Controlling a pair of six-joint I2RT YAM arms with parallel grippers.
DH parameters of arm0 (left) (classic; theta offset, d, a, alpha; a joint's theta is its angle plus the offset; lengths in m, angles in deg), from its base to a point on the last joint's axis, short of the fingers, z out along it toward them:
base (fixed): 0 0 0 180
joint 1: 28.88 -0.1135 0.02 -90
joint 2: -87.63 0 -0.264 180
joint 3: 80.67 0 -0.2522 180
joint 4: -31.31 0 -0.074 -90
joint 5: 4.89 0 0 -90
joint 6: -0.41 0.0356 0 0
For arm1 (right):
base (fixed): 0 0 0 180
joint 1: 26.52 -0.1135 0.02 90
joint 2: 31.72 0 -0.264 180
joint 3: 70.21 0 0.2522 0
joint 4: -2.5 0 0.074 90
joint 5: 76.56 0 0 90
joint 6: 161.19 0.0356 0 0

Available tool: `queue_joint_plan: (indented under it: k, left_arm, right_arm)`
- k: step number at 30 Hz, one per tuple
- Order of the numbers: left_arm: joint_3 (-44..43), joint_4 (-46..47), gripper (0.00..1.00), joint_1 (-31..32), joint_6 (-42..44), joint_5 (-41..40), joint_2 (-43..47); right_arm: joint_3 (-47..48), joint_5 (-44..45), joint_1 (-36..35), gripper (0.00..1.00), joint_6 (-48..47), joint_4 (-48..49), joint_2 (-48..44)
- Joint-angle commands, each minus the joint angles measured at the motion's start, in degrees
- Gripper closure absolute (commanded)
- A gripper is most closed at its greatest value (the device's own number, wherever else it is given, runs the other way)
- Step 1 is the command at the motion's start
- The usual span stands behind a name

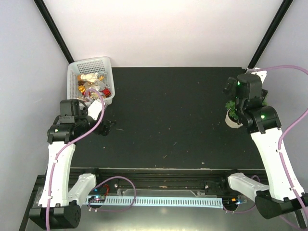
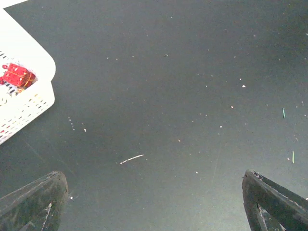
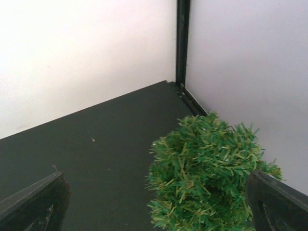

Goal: Decorate the small christmas tree

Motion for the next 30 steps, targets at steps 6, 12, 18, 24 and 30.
queue_joint_plan:
  k: [6,12,18,24,30]
  left_arm:
    - [1.3,5.0,0.01,1.1,-2.8,3.8,-1.5]
    - [1.9,5.4,0.01,1.1,-2.6,5.7,-2.3]
    - [2.7,5.7,0.01,1.1,-2.4,6.4,-1.8]
    - [2.8,5.8,0.01,1.1,-2.2,6.4,-1.0]
    - [3.0,6.2,0.01,1.1,-2.7,6.5,-0.5]
  right_arm:
    - [-2.9,-7.7,8.8,0.07,4.0,1.7,2.6]
    - [-6.0,-10.0,11.0,0.14,5.8,1.3,3.6]
    - [-8.4,-11.3,11.8,0.18,7.5,2.0,4.6]
    - [-9.4,-10.7,12.7,0.20,8.2,3.8,6.0]
    - [-9.4,-10.3,14.2,0.23,8.4,5.1,7.6]
